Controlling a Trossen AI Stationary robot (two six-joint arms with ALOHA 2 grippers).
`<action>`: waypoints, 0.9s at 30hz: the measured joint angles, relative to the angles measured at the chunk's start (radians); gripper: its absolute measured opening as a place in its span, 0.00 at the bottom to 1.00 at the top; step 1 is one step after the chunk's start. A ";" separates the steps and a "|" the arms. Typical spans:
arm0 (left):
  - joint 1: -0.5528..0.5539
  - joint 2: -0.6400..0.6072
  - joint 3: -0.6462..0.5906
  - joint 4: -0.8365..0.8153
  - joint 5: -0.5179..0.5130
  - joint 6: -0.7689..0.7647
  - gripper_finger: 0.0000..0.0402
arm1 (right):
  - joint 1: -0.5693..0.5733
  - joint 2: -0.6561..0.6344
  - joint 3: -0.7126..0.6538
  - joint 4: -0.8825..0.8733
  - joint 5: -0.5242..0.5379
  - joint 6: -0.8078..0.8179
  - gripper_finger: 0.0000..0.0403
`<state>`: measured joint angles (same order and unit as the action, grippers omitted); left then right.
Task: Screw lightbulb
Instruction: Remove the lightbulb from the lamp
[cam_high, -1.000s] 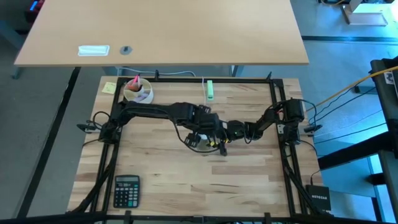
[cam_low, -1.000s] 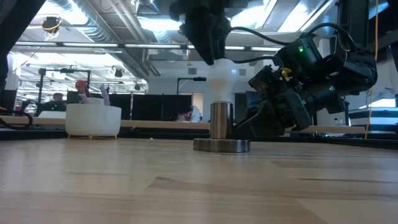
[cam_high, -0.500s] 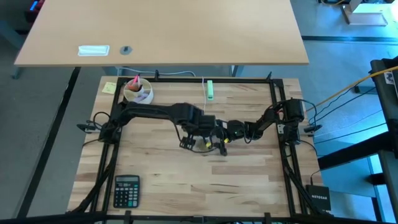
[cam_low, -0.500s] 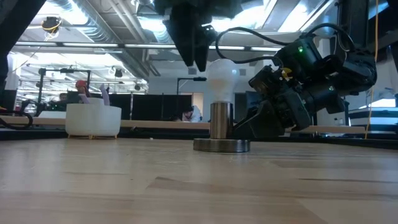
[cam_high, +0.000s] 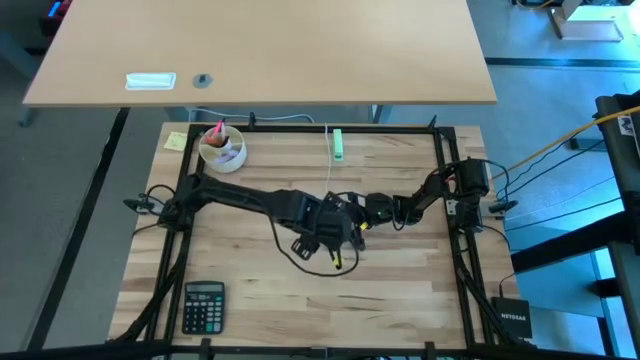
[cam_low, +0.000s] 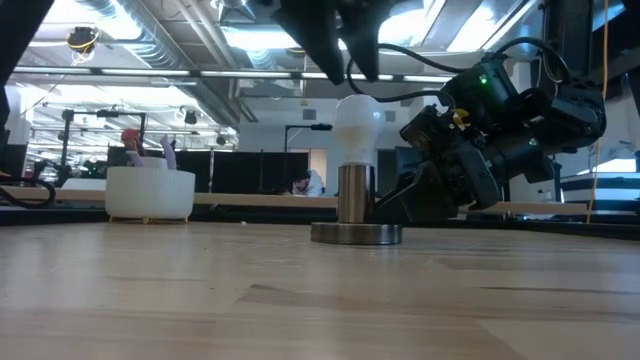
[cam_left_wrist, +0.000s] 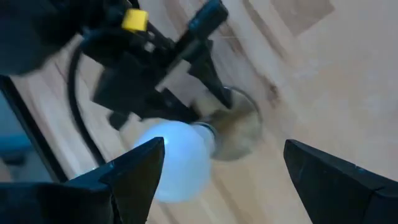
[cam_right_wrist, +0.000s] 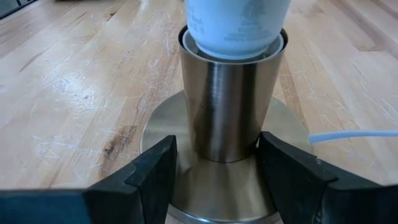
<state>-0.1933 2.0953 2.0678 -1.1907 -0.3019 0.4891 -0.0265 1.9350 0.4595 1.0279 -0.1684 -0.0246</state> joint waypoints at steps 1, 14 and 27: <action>0.007 0.000 0.000 0.009 -0.001 0.028 0.80 | 0.000 0.000 0.000 0.000 0.000 0.000 0.56; 0.115 0.003 0.000 0.004 0.097 0.219 0.80 | 0.000 0.000 0.000 0.000 0.000 0.000 0.56; 0.138 0.074 0.000 0.017 0.121 0.300 0.80 | 0.001 0.000 0.000 0.000 0.000 0.000 0.56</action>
<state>-0.0553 2.1696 2.0674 -1.1735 -0.1805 0.7891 -0.0257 1.9354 0.4591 1.0279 -0.1688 -0.0242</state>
